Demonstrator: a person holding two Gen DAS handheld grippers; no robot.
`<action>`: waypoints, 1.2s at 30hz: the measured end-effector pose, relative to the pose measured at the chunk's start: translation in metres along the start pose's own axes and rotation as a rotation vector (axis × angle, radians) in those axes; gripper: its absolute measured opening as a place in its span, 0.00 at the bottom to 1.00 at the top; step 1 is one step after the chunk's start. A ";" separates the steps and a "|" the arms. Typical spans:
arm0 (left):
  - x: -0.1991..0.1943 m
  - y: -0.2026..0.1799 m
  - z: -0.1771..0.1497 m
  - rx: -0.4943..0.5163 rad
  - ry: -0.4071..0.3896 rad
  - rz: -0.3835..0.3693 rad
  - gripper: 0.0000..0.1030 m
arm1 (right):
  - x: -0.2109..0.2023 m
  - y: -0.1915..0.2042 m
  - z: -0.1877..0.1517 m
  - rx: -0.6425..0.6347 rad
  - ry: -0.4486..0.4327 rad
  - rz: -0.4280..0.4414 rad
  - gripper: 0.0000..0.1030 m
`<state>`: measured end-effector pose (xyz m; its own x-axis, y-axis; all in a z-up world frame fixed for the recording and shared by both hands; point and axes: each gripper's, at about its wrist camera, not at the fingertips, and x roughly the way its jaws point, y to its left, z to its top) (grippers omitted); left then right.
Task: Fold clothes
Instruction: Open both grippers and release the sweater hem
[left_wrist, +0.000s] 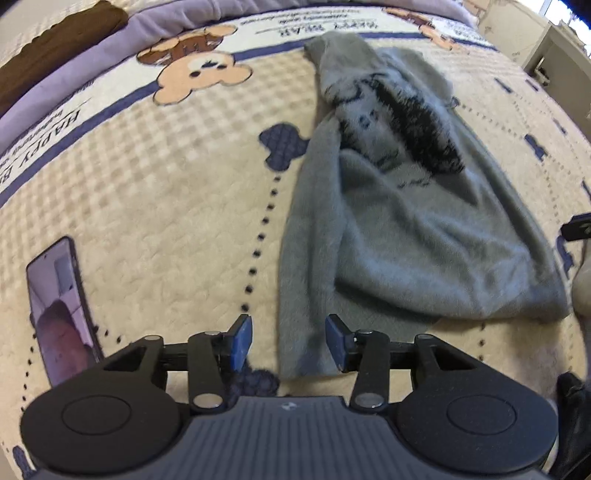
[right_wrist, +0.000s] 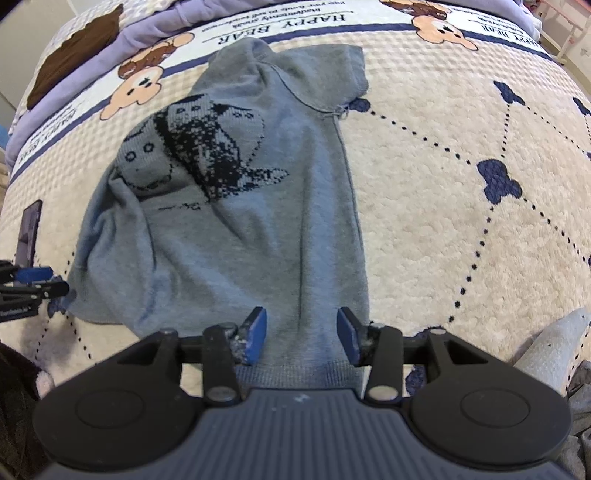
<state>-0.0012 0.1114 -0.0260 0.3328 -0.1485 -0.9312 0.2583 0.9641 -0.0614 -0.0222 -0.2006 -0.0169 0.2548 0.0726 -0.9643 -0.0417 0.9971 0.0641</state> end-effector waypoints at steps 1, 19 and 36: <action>-0.001 0.000 0.004 -0.003 -0.007 -0.010 0.46 | 0.001 0.000 0.001 0.000 0.000 0.000 0.45; 0.027 -0.004 0.035 -0.127 -0.112 -0.153 0.62 | 0.003 -0.013 0.018 0.055 -0.040 -0.028 0.55; 0.035 0.020 0.065 -0.176 -0.120 -0.187 0.82 | 0.015 -0.002 0.051 0.085 -0.101 -0.086 0.80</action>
<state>0.0745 0.1107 -0.0366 0.4016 -0.3419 -0.8496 0.1672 0.9395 -0.2990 0.0308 -0.2000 -0.0186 0.3496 -0.0158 -0.9368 0.0654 0.9978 0.0076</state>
